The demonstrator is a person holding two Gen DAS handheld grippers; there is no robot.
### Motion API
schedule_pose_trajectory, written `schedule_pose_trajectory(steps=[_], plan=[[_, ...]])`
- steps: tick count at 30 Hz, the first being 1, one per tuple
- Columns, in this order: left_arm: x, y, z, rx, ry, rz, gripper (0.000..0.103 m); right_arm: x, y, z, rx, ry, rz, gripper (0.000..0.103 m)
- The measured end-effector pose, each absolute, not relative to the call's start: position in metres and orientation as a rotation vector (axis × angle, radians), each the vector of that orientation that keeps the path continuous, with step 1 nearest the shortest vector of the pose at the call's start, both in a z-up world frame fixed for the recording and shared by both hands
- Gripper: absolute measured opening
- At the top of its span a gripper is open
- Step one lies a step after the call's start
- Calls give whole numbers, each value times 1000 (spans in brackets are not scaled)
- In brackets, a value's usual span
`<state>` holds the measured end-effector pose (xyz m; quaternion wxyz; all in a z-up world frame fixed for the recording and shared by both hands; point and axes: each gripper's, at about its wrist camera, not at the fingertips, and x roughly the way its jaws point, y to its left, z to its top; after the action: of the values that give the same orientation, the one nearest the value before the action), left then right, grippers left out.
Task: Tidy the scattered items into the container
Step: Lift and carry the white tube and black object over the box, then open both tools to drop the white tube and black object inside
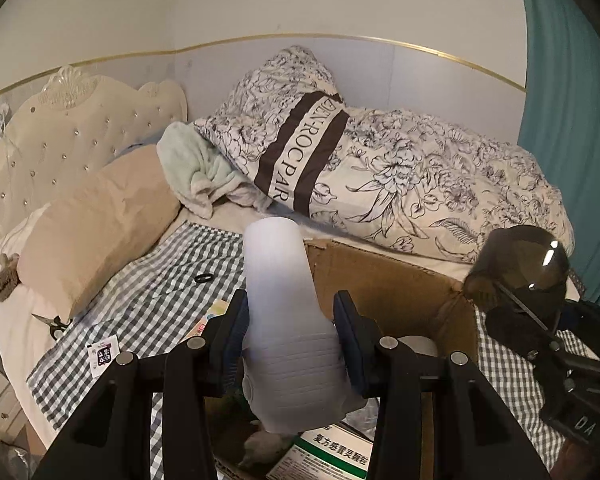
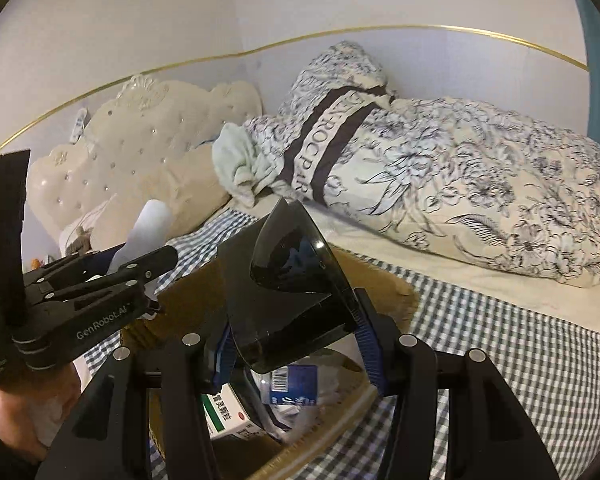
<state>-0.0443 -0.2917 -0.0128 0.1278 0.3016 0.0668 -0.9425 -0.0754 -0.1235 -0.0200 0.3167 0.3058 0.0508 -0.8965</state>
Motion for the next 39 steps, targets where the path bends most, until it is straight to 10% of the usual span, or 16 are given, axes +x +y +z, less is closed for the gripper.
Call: schedule_pose_trajectory(steps=[21, 39], plan=[[-88, -306, -68, 1087, 201, -2679, 44, -113, -163, -79, 975, 241, -2330, 60], [-69, -287, -21, 946, 181, -2722, 74, -93, -126, -35, 859, 204, -2451, 77]])
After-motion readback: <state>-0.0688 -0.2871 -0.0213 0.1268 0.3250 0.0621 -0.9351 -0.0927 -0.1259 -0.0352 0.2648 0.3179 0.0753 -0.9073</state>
